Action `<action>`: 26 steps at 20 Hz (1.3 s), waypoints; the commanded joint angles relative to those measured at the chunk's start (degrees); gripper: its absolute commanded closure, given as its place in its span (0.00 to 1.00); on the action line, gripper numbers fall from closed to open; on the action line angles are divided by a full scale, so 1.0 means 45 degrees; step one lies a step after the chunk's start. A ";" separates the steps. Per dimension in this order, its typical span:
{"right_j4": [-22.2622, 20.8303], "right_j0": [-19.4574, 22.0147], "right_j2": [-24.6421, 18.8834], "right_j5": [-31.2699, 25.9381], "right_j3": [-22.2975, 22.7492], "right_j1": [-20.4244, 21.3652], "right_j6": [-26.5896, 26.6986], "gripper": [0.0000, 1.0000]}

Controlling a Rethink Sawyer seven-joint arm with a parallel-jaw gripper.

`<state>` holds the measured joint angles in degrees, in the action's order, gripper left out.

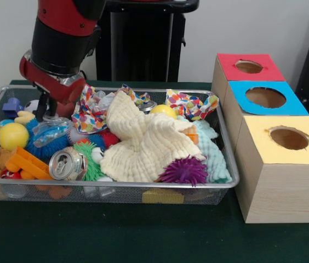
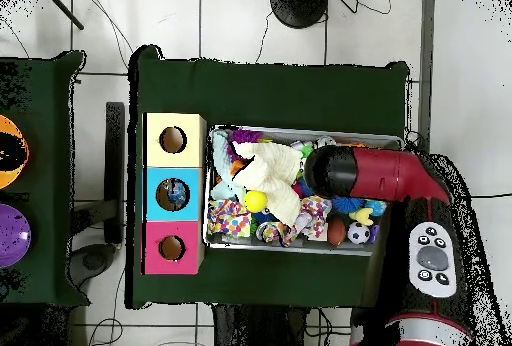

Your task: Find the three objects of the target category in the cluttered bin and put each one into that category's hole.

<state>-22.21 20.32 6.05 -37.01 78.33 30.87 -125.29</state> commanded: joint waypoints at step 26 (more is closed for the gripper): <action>0.3651 -0.0732 -0.0483 -0.1197 0.4385 0.3353 -0.1814 1.00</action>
<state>-9.51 19.32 5.74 -37.02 91.64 41.37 -125.29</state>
